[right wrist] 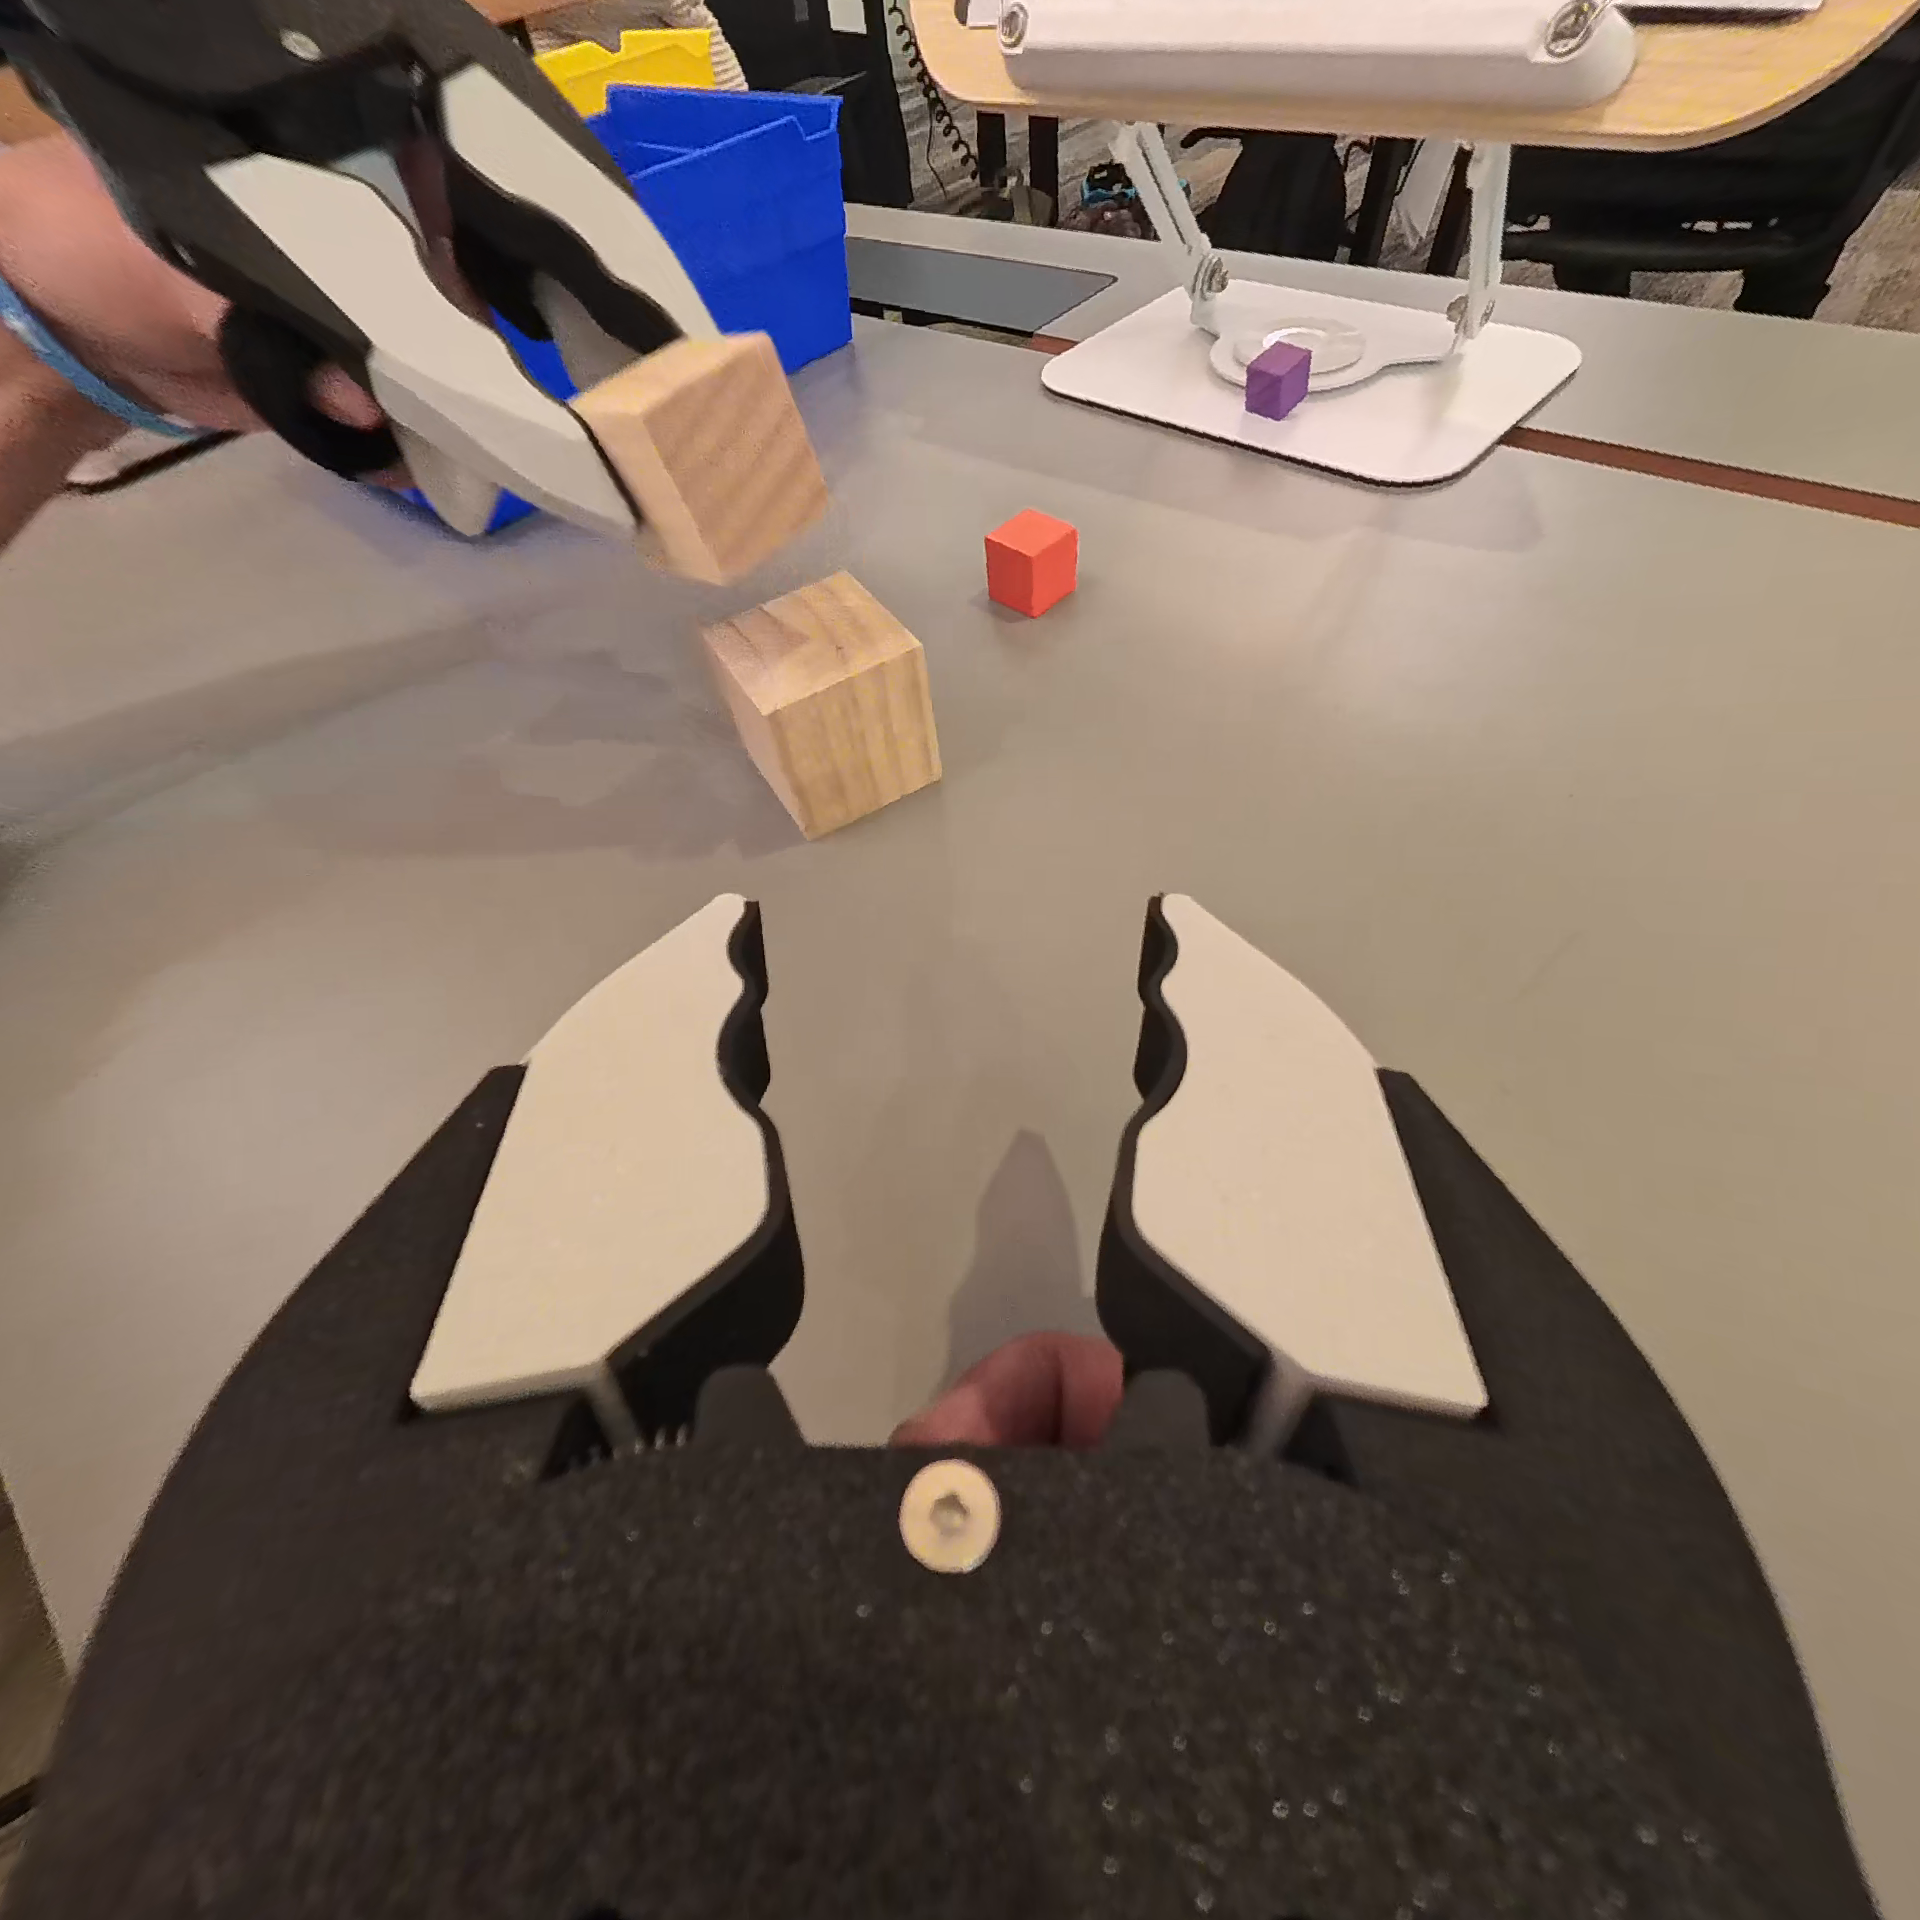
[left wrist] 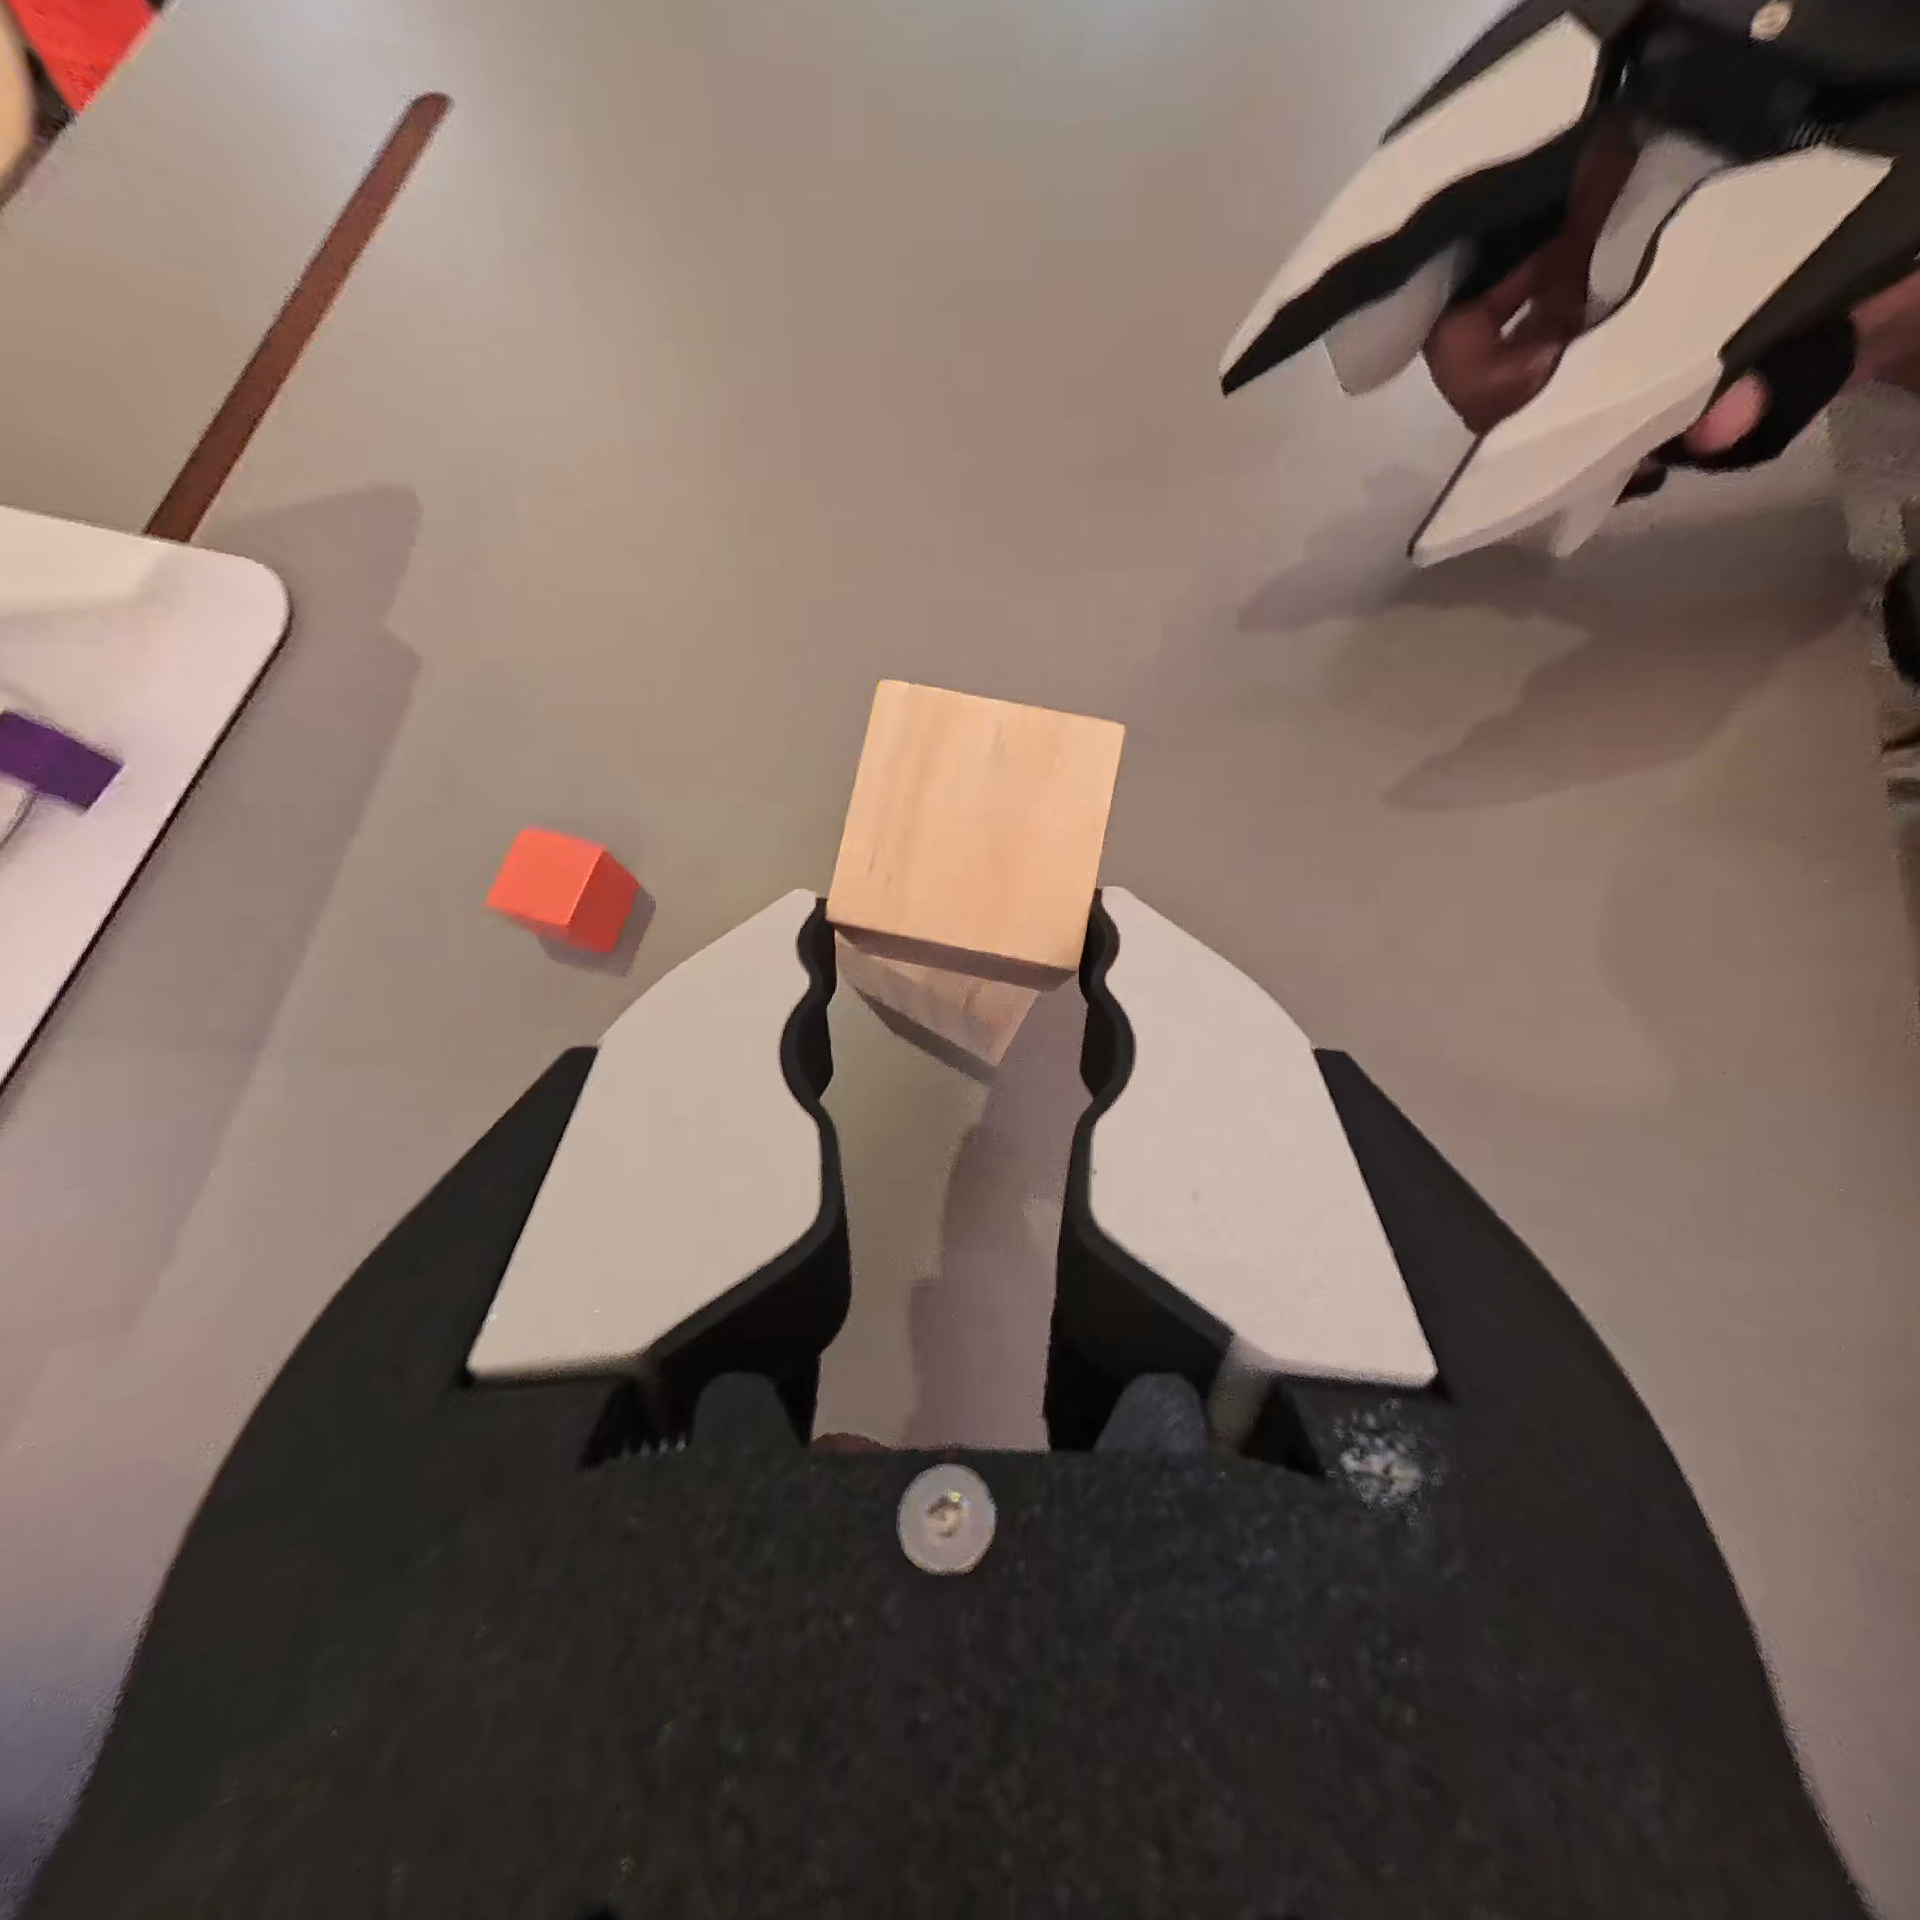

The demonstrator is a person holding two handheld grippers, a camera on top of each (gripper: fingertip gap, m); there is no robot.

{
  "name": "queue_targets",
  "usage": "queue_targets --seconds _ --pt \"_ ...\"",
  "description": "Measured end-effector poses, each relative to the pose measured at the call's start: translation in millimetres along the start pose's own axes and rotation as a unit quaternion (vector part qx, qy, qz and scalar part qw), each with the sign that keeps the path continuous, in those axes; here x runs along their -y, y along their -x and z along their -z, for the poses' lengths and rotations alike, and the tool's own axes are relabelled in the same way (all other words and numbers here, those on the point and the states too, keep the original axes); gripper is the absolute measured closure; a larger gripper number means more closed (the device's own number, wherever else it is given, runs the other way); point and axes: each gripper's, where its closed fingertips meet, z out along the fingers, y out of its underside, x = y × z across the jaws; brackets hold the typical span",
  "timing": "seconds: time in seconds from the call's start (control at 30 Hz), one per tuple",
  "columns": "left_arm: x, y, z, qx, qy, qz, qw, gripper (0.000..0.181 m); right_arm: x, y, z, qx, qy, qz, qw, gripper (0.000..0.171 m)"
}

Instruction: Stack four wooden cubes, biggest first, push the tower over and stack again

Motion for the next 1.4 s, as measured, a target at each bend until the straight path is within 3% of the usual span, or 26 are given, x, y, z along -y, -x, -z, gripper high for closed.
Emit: queue_targets --seconds 0.13,0.37,0.6,0.83,1.0,1.4 --pt "-20.2 -2.1 19.5 0.050 0.008 0.029 0.998 0.136 1.2 2.2 0.2 0.000 0.000 0.004 1.000 0.102" --pt "-55.4 -38.4 27.1 0.072 0.006 0.044 0.996 0.136 -0.5 4.7 -0.6 -0.002 0.005 0.014 1.000 0.103" --pt "-41.7 -31.2 25.1 0.061 0.018 -0.018 0.998 0.136 -3.3 9.1 -1.9 0.002 0.012 0.026 1.000 0.103" --pt "-2.6 5.6 2.0 -0.047 0.060 -0.101 0.992 0.136 -3.0 11.4 -2.3 0.005 0.014 0.030 0.999 0.103" --pt "1.9 8.3 -14.0 -0.136 0.055 -0.090 0.985 0.136 -2.8 13.5 -1.8 0.005 0.016 0.035 0.999 0.104" --pt "-15.9 1.7 -26.9 -0.159 0.108 -0.114 0.975 0.135 -6.0 9.4 -3.1 0.006 0.019 0.028 0.999 0.104"
